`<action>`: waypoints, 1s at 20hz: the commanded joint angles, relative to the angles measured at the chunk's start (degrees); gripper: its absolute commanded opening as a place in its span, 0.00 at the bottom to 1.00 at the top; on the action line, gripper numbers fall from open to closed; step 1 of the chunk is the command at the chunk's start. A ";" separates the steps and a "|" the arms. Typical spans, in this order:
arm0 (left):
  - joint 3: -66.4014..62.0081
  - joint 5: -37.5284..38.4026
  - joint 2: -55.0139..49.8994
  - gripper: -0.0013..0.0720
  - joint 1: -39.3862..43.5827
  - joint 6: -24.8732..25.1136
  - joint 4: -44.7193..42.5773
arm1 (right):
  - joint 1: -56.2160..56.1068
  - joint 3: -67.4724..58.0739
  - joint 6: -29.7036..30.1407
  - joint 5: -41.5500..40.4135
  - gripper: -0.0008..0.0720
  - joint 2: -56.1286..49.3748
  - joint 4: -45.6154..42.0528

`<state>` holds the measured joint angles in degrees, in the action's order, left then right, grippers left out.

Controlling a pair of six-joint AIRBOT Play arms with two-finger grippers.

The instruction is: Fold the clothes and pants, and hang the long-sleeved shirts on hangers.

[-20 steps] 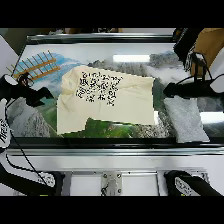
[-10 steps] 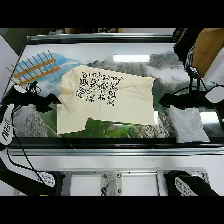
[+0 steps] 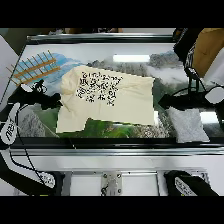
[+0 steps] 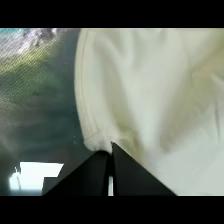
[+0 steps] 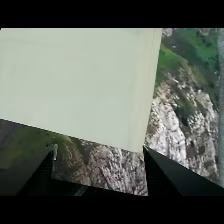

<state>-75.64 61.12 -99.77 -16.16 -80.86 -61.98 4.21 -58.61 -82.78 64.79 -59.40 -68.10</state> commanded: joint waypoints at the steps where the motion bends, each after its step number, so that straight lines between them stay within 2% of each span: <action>1: 0.57 1.77 4.85 0.03 -0.72 1.31 -0.50 | 0.94 0.83 -4.94 3.89 0.81 1.81 -5.46; 3: 4.92 1.44 10.78 0.03 -0.98 1.49 -3.30 | 2.40 5.27 -14.47 6.21 0.81 4.09 -8.98; 5: 11.34 1.90 16.79 0.03 -0.96 1.60 -4.46 | 3.80 13.16 -23.80 4.48 0.81 5.99 -9.31; 8: 20.85 1.40 25.05 0.03 -1.01 2.71 -4.57 | 4.26 25.29 -34.82 -6.73 0.81 5.90 -5.25; 11: 26.38 -0.39 30.69 0.03 -0.96 2.71 -4.42 | 3.80 32.54 -35.71 -22.10 0.81 3.15 7.52; 12: 27.34 -0.72 31.87 0.03 -0.96 2.71 -4.44 | 2.91 33.31 -35.54 -25.59 0.81 1.81 9.18; 16: 29.51 -1.38 34.97 0.03 -0.96 2.71 -4.44 | -3.67 33.31 -35.58 -37.53 0.81 -3.41 9.49; 20: 29.42 -1.22 35.10 0.03 -0.96 2.69 -4.42 | -7.43 33.24 -35.58 -45.18 0.81 -7.41 10.45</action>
<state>-46.76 60.10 -65.41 -17.08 -78.13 -66.39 -0.51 -25.82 -117.97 27.16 -63.96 -58.67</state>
